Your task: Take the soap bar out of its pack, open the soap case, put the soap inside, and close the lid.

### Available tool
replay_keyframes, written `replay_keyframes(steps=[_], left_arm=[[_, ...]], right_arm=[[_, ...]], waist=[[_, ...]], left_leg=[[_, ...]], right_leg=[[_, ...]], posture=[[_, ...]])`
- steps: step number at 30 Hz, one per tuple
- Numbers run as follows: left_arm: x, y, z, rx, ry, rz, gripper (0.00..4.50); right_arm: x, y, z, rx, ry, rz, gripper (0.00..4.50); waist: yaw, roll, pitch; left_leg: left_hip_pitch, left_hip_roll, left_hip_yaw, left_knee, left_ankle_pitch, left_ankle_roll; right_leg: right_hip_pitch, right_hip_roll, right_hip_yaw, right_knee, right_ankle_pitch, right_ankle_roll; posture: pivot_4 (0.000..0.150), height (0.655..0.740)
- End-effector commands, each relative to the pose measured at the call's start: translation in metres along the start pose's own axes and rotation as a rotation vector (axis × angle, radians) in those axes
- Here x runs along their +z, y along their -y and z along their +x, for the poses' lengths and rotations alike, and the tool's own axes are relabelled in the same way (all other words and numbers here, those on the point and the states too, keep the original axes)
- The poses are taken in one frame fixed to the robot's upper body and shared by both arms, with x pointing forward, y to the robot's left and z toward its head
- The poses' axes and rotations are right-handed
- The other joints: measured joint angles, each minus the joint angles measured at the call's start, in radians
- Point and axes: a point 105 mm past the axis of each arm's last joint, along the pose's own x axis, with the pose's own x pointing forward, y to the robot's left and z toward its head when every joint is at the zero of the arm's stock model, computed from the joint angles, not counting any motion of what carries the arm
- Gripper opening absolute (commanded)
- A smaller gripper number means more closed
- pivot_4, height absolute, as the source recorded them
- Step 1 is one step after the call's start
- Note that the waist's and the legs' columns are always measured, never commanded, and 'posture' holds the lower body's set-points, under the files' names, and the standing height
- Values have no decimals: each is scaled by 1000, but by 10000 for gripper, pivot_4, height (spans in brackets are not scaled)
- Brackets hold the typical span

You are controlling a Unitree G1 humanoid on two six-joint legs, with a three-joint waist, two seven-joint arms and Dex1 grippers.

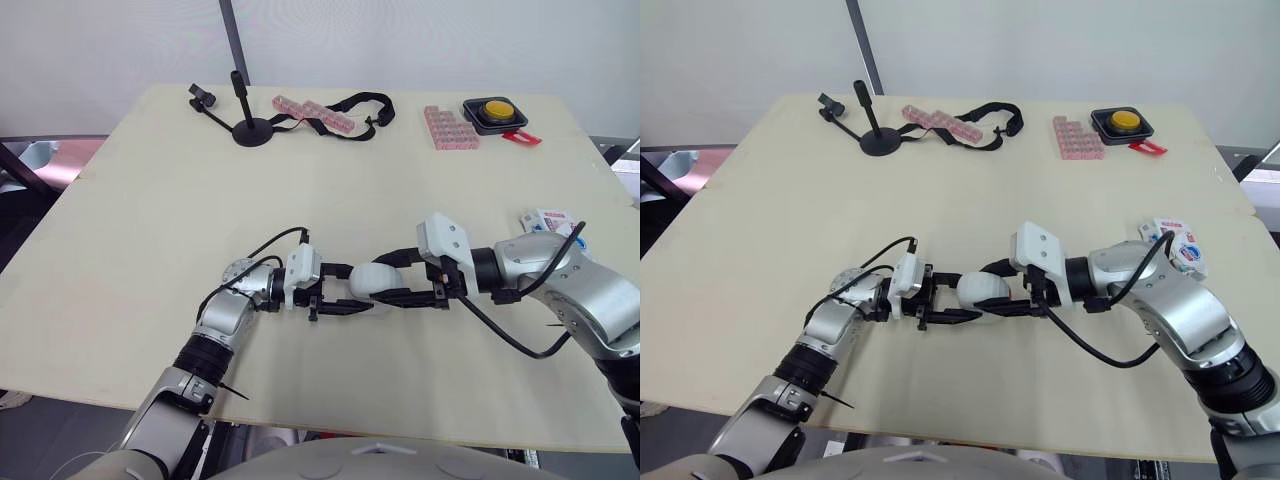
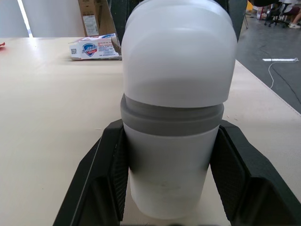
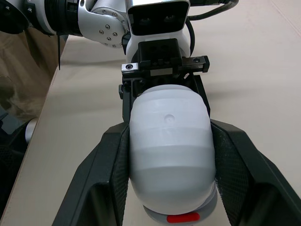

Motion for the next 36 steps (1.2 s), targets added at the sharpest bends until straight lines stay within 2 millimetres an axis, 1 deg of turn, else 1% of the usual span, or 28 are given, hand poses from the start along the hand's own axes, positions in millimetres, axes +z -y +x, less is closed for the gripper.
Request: replay_keyframes(steps=[1,14,21,36], left_arm=[[7,1,0,-5,12,35,19365],[7,1,2,-5,12,32,19365],[7,3,2,-6,11,29,19365],[6,4,3,-9,9,27,19365]], right_arm=[[-10,1,-2,-14,-33,26,19655],[-12,1,-1,-23,-25,43,19655],[-10,5,0,-37,-18,14,19655],[-14,8,-2,-49,-33,27,19655]], waist=[[-1,0,0],[-3,0,0],[-6,0,0],[-7,0,0]], left_leg=[[0,0,0,0,0,0],[1,0,0,0,0,0],[1,0,0,0,0,0],[1,0,0,0,0,0]], right_leg=[[0,0,0,0,0,0],[1,0,0,0,0,0],[1,0,0,-1,0,0],[1,0,0,-1,0,0]], posture=[[1500,7385],[1500,7385],[1500,7385],[1500,7385]])
